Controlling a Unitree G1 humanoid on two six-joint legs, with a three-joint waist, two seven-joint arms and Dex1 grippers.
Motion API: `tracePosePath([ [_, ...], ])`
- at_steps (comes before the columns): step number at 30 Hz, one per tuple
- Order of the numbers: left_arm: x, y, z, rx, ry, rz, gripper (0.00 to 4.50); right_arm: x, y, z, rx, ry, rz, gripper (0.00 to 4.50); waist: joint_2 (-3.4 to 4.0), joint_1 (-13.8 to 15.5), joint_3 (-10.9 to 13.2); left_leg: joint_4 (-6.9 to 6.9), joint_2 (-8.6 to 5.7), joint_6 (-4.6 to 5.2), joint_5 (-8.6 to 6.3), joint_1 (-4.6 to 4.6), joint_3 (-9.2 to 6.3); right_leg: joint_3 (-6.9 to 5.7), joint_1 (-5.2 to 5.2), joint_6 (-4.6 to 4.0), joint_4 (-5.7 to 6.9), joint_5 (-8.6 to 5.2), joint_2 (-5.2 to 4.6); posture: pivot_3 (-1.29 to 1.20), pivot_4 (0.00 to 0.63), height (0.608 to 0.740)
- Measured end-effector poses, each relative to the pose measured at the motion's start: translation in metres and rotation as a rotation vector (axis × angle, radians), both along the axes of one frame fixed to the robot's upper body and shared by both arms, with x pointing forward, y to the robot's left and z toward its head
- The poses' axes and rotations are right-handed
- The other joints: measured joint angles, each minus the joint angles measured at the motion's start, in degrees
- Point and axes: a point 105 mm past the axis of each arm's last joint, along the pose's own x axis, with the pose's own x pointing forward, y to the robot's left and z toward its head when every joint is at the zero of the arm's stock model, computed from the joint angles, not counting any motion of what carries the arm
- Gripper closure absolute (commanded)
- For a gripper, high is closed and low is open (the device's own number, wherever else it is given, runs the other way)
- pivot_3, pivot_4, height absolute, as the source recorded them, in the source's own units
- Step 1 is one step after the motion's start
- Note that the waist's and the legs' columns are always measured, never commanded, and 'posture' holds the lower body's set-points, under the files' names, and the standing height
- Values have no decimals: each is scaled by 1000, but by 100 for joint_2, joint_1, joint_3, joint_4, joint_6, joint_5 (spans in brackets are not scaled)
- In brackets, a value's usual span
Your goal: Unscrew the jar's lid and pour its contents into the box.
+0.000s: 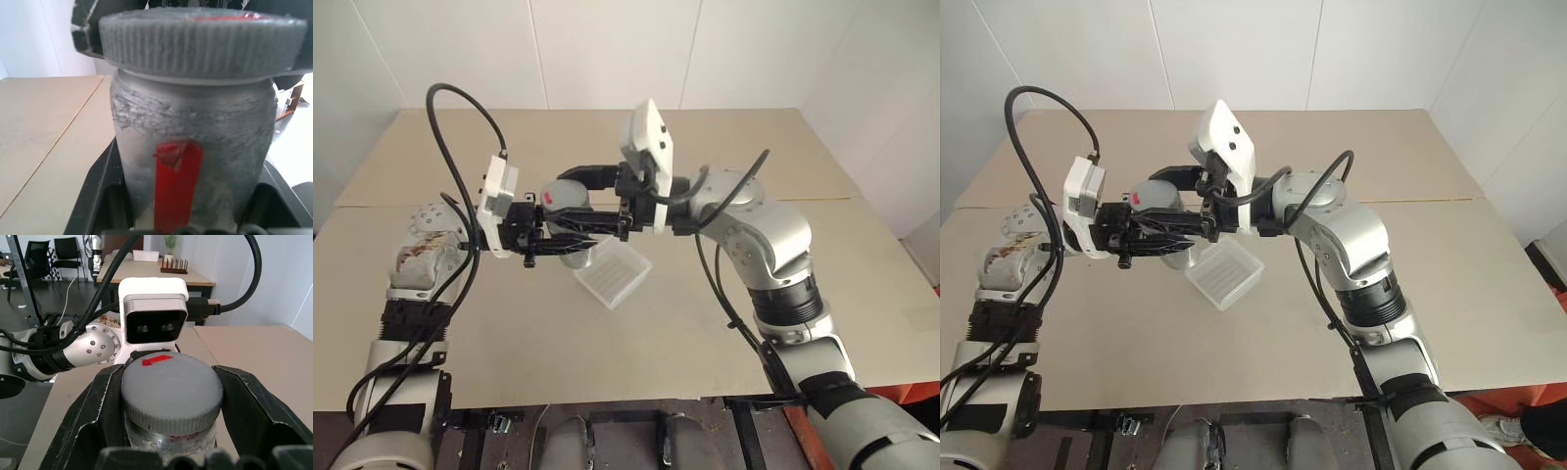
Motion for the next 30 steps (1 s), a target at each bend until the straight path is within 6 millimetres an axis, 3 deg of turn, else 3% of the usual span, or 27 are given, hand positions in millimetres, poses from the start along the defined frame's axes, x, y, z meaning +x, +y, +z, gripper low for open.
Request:
tracePosePath([
  [3, -1, 1, -1, 3, -3, 5, 2537, 2, -3, 10, 52, 60, -2, 1735, 1, -1, 0, -1, 0, -1, 1, 0, 1, 0, 0, 0, 0, 0, -1, 0, 150, 740],
  [7, -3, 4, -19, 27, 50, 13, 2537, 9, -28, 41, 167, 95, -58, 1735, 0, 18, 0, -1, 1, 0, 0, 0, -1, -4, 3, 0, -2, 0, -1, 0, 150, 740],
  [11, -2, 5, -18, 29, 44, 26, 2537, 18, -50, 31, 143, 89, -171, 1735, 0, 26, 0, 0, 0, 2, -1, 0, -1, -4, 5, 0, -3, 0, -3, 0, 150, 740],
  [15, 1, 12, -17, 8, 40, 90, 2537, 43, -93, -18, 37, 65, -439, 1735, 0, 18, 0, -1, -5, 4, -2, 0, 2, 2, 3, 1, -5, 0, -6, 0, 150, 740],
  [17, 2, 17, -19, -7, 38, 137, 2537, 48, -121, -59, -56, 80, -575, 1735, 0, 20, 0, -2, -4, 3, -2, 0, -1, 0, 4, 4, -8, -2, -5, 0, 150, 740],
  [20, 3, 26, -21, -24, 38, 213, 2537, 43, -155, -124, -166, 178, -719, 1735, -1, 14, 0, -2, -5, 3, -2, -1, 2, 4, 1, 5, -13, -3, -6, 0, 150, 740],
  [22, 4, 29, -22, -27, 33, 250, 2537, 36, -166, -154, -201, 242, -777, 1735, -1, -22, 0, -2, -4, 1, -1, 5, 4, 10, -1, 5, -22, -3, -5, 0, 150, 740],
  [24, 4, 28, -21, -26, 19, 268, 2537, 33, -168, -169, -237, 246, -807, 1735, -1, -46, 1, -2, -4, -1, 0, 12, 3, 15, -1, 4, -14, -2, -4, 0, 150, 740],
  [25, 4, 28, -20, -27, 8, 278, 2537, 34, -168, -174, -256, 232, -819, 1022, -1, -52, 0, -1, -4, -2, 1, 21, 2, 16, 5, 3, -13, -2, -3, 0, 150, 740],
  [28, 6, 29, -21, -17, -12, 314, 2537, 38, -173, -186, -301, 225, -854, 175, -1, -26, 0, -1, -5, -5, 3, 36, 1, 17, 16, 2, -8, -2, -3, 0, 150, 740],
  [30, 9, 31, -21, -8, -30, 347, 2537, 38, -174, -189, -318, 230, -852, 29, -1, -9, 1, -1, -5, -5, 3, 34, 0, 17, 15, 2, -9, -2, -3, 0, 150, 740],
])
